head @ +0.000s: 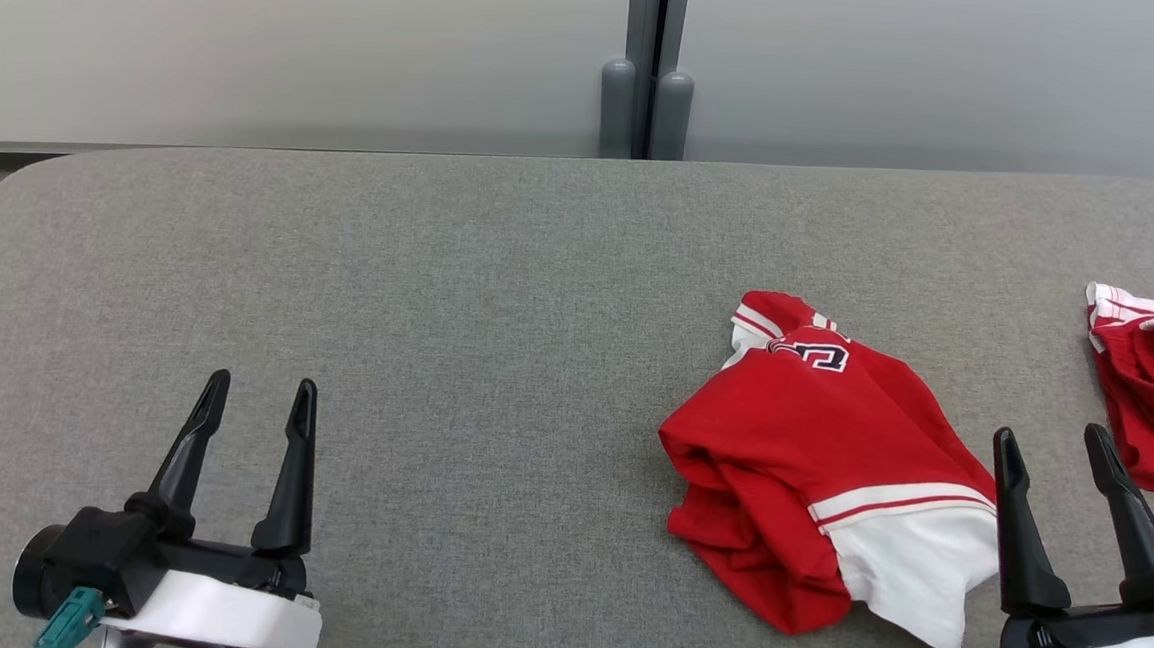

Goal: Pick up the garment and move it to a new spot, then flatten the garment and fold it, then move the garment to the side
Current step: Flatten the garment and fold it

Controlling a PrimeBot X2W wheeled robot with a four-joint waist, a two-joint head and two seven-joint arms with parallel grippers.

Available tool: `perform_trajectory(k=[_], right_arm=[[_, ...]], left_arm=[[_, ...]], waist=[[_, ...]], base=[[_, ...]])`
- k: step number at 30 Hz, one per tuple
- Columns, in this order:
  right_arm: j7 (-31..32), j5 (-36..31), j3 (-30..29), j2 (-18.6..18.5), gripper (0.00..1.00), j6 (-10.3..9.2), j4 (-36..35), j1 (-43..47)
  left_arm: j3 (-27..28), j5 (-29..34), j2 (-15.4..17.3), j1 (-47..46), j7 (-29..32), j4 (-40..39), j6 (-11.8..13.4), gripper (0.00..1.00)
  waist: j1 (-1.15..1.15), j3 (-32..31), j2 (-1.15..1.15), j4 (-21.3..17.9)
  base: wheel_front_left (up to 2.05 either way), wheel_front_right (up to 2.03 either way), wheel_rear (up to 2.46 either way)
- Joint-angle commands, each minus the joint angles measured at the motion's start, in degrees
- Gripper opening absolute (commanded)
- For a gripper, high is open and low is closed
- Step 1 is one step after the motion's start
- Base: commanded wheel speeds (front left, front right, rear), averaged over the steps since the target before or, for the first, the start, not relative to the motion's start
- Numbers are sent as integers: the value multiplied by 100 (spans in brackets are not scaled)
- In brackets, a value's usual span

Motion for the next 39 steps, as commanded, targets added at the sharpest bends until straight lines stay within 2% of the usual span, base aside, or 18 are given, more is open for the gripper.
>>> perform_trajectory(k=[1, 7, 11, 16, 20, 21, 24, 29, 33, 34, 35, 36, 39], right_arm=[[49, -26, 9, -21, 100, 0, -20, 50], [52, -45, 6, -42, 100, 0, -60, 36], [62, -48, -35, -48, 100, 0, -95, -8], [87, -26, -44, -40, 100, 0, -145, -110], [83, -37, 60, -16, 100, 0, -140, -249], [82, -57, 85, -10, 100, -1, -124, -343], [69, -68, 98, 2, 100, 0, -118, -394], [-37, -73, 65, 66, 100, 0, -70, -513], [-121, -67, 124, 134, 100, 0, 12, -609], [-146, -54, 131, 153, 100, 0, 42, -624], [-171, -48, 125, 167, 100, 0, 68, -636], [-197, -28, 107, 185, 100, 0, 84, -640], [-265, -4, 41, 226, 100, 0, 116, -604]], left_arm=[[5, 25, 18, 27, 8, -15, 33, 100], [-42, 4, 28, -33, 12, -17, 35, 100], [-262, 56, -18, -150, 106, -13, -74, 100], [-1022, 53, -211, -499, 425, 206, -433, 100], [-1840, -55, -379, -839, 714, 649, -611, 100], [-2231, -154, -429, -1026, 816, 879, -649, 100], [-2555, -228, -462, -1204, 896, 1123, -672, 100], [-3426, -556, -507, -1754, 959, 1733, -663, 100], [-3728, -804, -480, -2109, 838, 2228, -664, 100], [-3751, -846, -482, -2176, 775, 2341, -664, 83], [-3716, -886, -482, -2223, 660, 2428, -665, 17], [-3674, -923, -475, -2277, 572, 2512, -665, 0], [-3497, -962, -416, -2407, 284, 2553, -664, 0]], waist=[[0, 10, 0, -3], [0, 47, 0, 21], [0, 118, 0, 53], [0, 333, 0, 27], [0, 564, 0, -135], [0, 718, 0, -230], [0, 862, 0, -322], [0, 1145, 0, -473], [0, 1289, 0, -606], [0, 1311, 0, -635], [0, 1324, 0, -648], [0, 1333, 0, -652], [0, 1357, 0, -617]], base=[[0, 0, 0], [0, 0, 0], [0, 0, 0], [0, 0, 0], [0, 0, 0], [0, 0, 0], [0, 0, 0], [0, 0, 0], [0, 0, 0], [0, 0, 0], [0, 0, 0], [0, 0, 0], [0, 0, 0]])
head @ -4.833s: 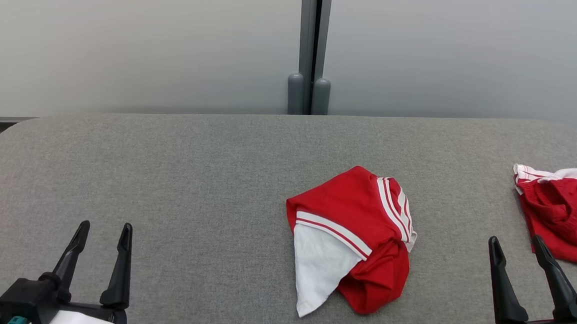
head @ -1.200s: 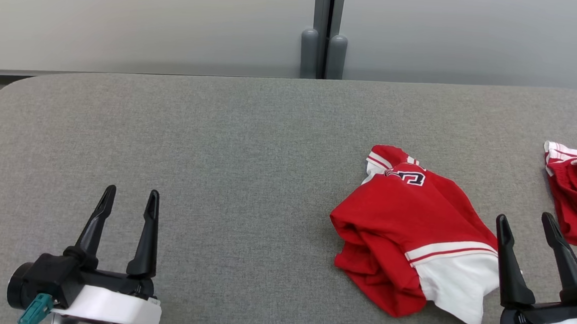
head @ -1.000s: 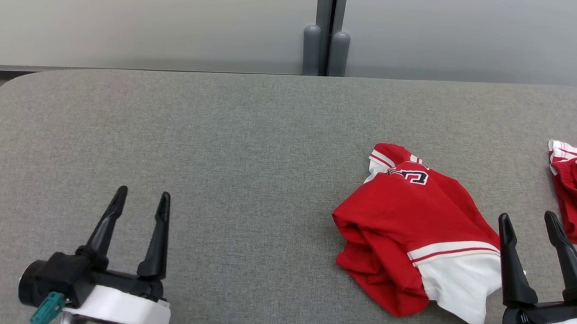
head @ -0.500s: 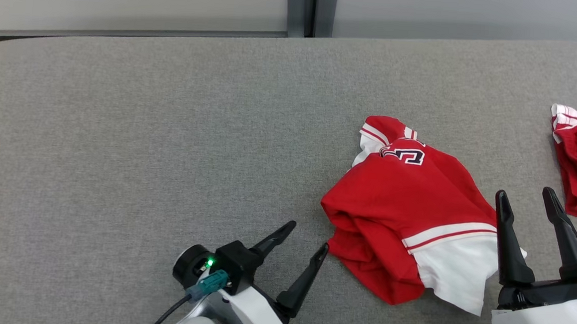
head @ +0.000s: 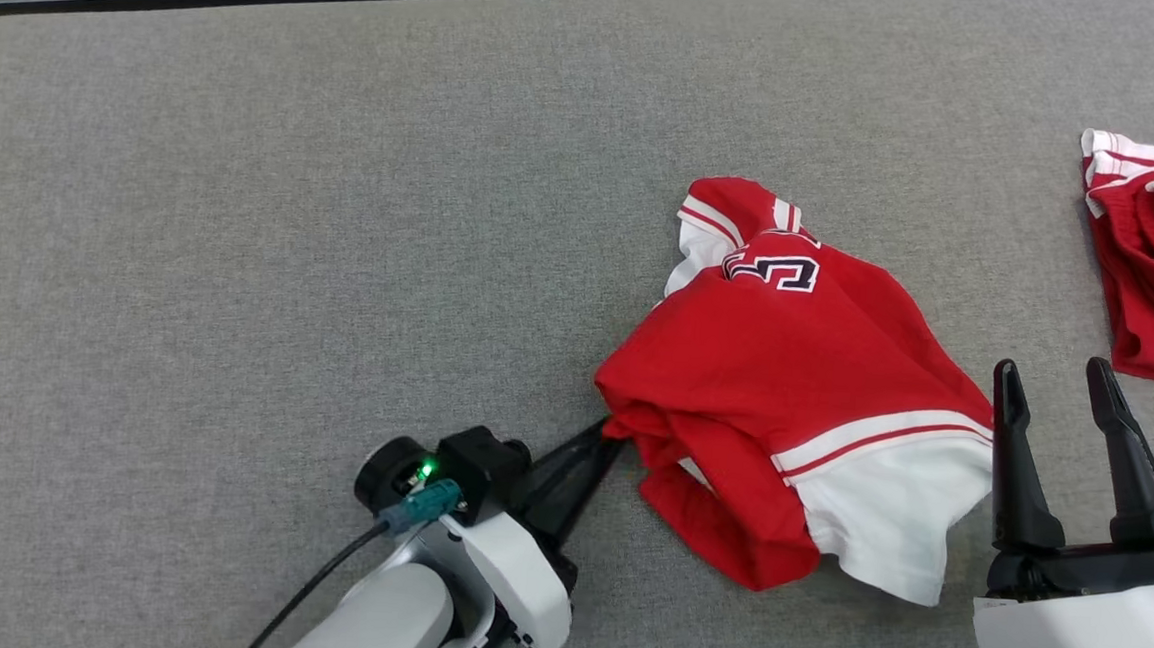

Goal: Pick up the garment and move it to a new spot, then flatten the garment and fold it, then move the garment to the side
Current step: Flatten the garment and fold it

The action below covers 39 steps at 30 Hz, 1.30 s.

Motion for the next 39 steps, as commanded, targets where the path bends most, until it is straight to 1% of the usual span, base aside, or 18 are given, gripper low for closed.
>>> perform_trajectory(k=[1, 4, 7, 12, 15, 20, 23, 25, 28, 29, 35, 39], right_arm=[[-49, 23, -38, 7, 100, 0, 7, -6], [-94, 70, -108, 27, 100, 0, 47, -9], [-108, 95, -187, 42, 100, 0, 85, -8], [-141, 163, -259, 59, 100, 0, 156, 6], [-156, 189, -297, 65, 100, 0, 201, 32], [-150, 238, -400, 69, 100, 0, 256, 19], [-144, 254, -411, 75, 100, 0, 264, -6], [-131, 273, -411, 76, 100, 0, 262, -48], [-102, 252, -360, 82, 100, 0, 242, -119], [-102, 252, -360, 82, 100, 0, 242, -119], [-89, 207, -231, 72, 100, 0, 249, -337], [-92, 160, -199, 78, 100, 0, 250, -422]], left_arm=[[72, -7, 83, -77, -53, -47, 3, 0], [309, -37, 220, -60, -196, -420, 82, 0], [564, 19, 438, 81, -254, -1017, 250, 0], [1015, 96, 889, 342, -266, -2065, 673, 0], [1360, 78, 1226, 554, -165, -2575, 974, 0], [2036, -132, 1726, 971, -1, -3130, 1447, 0], [2322, -297, 1881, 1193, 128, -3314, 1631, 0], [2425, -448, 1909, 1233, 183, -3248, 1618, 0], [2445, -669, 1829, 1060, 186, -2883, 1449, 0], [2445, -669, 1829, 1060, 186, -2883, 1449, 0], [2389, -920, 1547, 436, 25, -1682, 1036, 0], [2468, -1037, 1359, -68, -145, -816, 732, 0]], waist=[[0, -1, 0, 22], [0, -29, 0, 103], [0, -82, 0, 199], [0, -198, 0, 340], [0, -251, 0, 406], [0, -287, 0, 511], [0, -280, 0, 567], [0, -255, 0, 593], [0, -152, 0, 588], [0, -152, 0, 588], [0, 148, 0, 453], [0, 353, 0, 391]], base=[[0, 0, 0], [0, 0, 0], [0, 0, 0], [0, 0, 0], [0, 0, 0], [0, 0, 0], [0, 0, 0], [0, 0, 0], [0, 0, 0], [0, 0, 0], [0, 0, 0], [0, 0, 0]])
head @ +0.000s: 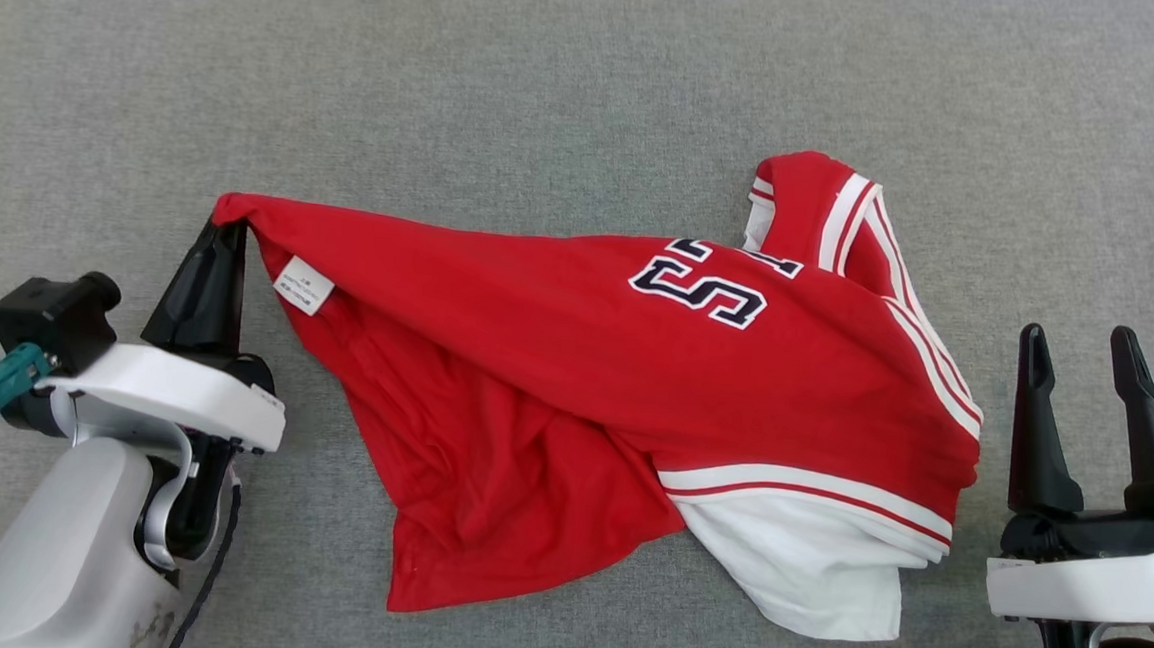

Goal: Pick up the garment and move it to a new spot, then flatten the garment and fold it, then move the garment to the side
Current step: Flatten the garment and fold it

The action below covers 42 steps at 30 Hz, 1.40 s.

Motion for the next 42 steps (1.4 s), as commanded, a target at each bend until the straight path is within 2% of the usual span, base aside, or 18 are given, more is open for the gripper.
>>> perform_trajectory(k=[1, 2, 5, 8, 16, 19, 27, 34, 42], right_arm=[[-12, -16, -5, -16, 100, 0, -2, -99], [-26, -22, 1, -14, 100, 0, 9, -106], [-53, -52, 11, -13, 100, 0, 23, -125], [-72, -72, -15, -13, 100, 0, 13, -138], [-7, -172, -48, -60, 100, 0, 24, 19], [52, -179, -48, -114, 100, 0, 5, 102], [205, -191, -2, -211, 100, 0, -25, 492], [294, -125, 1, -185, 100, 0, -132, 775], [343, -114, -15, -158, 100, 0, -232, 778]], left_arm=[[54, -37, -30, -173, -43, 205, -76, 29], [49, -37, -57, -251, -67, 396, -145, 100], [171, -7, -144, -409, -146, 750, -255, 100], [433, 92, -235, -310, -174, 863, -139, 100], [1370, 894, -567, 527, -179, -328, -54, 100], [1519, 1221, -669, 953, -172, -849, -53, 100], [1432, 1840, -742, 1942, -173, -1668, 83, 100], [1315, 1931, -770, 2519, 32, -2152, 264, 100], [1268, 1919, -769, 2633, 135, -2365, 338, 100]], waist=[[0, 112, 0, -57], [0, 132, 0, -68], [0, 142, 0, -93], [0, 69, 0, -87], [0, -400, 0, 27], [0, -617, 0, 75], [0, -1156, 0, 115], [0, -1382, 0, 132], [0, -1344, 0, 161]], base=[[0, 0, 0], [0, 0, 0], [0, 0, 0], [0, 0, 0], [0, 0, 0], [0, 0, 0], [0, 0, 0], [0, 0, 0], [0, 0, 0]])
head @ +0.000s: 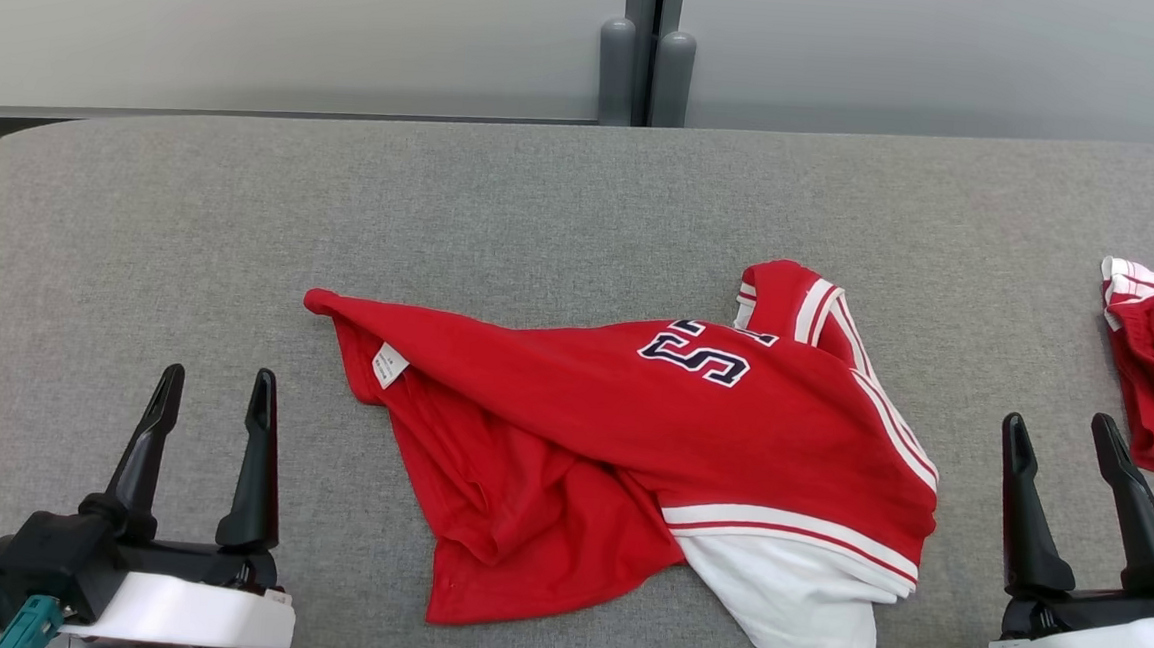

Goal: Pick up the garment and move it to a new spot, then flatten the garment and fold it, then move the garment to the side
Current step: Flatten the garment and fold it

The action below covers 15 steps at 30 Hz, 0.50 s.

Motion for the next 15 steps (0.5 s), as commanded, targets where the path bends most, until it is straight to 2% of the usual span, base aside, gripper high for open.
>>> perform_trajectory(k=[1, 15], right_arm=[[0, 2, -21, -5, 100, 0, -24, 11], [8, 1, -27, 27, 100, 0, -46, -72]], left_arm=[[5, 26, 27, 58, 5, -25, 23, 100], [-45, -17, 37, -49, 16, -131, 86, 100]], waist=[[0, 5, 0, 0], [0, 118, 0, 12]], base=[[0, 0, 0], [0, 0, 0]])
